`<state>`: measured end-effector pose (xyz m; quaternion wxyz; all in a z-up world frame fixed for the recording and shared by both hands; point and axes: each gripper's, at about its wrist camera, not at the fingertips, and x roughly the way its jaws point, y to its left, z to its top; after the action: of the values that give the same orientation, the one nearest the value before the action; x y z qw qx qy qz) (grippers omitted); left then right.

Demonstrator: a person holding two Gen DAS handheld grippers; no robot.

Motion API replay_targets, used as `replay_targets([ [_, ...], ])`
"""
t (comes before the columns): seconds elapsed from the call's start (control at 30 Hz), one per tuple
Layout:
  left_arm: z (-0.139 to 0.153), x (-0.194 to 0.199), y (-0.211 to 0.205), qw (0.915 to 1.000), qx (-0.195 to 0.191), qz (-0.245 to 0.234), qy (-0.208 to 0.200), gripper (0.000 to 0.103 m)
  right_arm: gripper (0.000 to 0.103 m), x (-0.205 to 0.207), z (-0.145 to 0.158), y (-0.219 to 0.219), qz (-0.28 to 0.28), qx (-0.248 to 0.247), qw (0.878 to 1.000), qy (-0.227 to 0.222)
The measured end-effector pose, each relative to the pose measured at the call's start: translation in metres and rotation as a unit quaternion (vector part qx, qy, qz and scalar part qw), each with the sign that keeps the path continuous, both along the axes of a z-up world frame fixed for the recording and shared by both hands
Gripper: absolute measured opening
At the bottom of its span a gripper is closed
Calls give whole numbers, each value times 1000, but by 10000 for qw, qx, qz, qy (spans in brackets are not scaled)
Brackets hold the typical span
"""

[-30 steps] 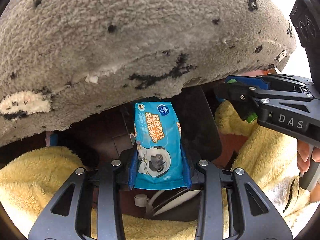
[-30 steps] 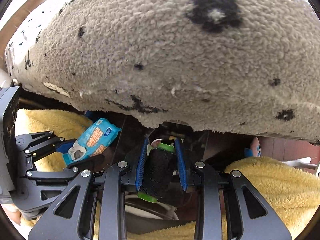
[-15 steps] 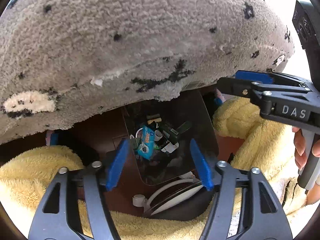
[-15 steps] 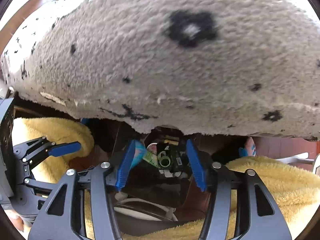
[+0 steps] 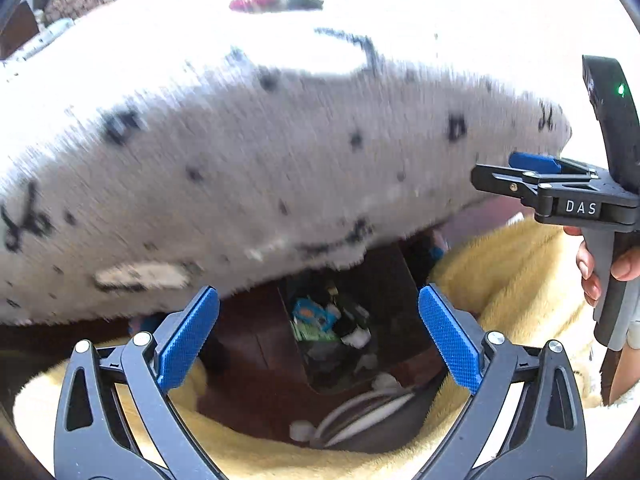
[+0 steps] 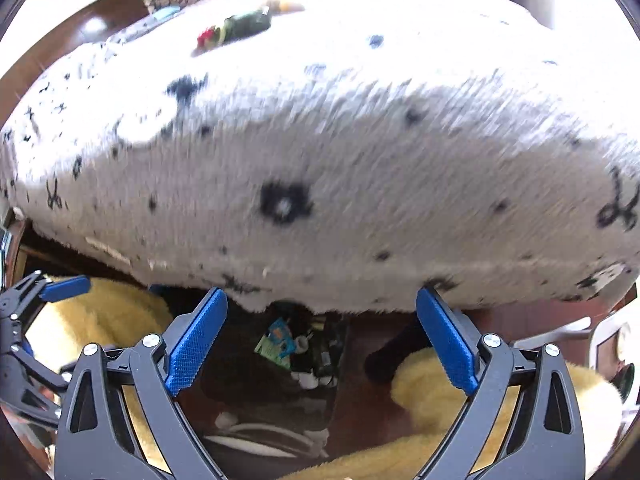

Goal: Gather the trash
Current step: 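Raise both tools and grasp the green bottle with the right tool while the left grasps the pom-pom toy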

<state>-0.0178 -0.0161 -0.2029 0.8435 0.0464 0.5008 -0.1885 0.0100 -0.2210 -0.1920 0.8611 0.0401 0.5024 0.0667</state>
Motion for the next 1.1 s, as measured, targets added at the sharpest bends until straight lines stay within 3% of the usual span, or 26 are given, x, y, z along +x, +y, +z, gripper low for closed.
replay_targets([
  [0.4, 63, 48, 48, 9937, 192, 694, -860, 95, 96, 32, 58, -13, 9, -164, 9970, -753],
  [0.77, 77, 109, 78, 9875, 462, 1025, -1102, 95, 96, 80, 69, 8, 233, -248, 9952, -914],
  [1.0, 76, 149, 72, 9866, 591, 990, -1155, 95, 96, 129, 66, 36, 437, -194, 9940, -985],
  [1.07, 73, 160, 68, 9874, 607, 936, -1120, 95, 94, 147, 64, 42, 487, -196, 9937, -986],
  [1.1, 71, 163, 65, 9880, 606, 895, -1107, 95, 88, 157, 64, 46, 528, -203, 9935, -987],
])
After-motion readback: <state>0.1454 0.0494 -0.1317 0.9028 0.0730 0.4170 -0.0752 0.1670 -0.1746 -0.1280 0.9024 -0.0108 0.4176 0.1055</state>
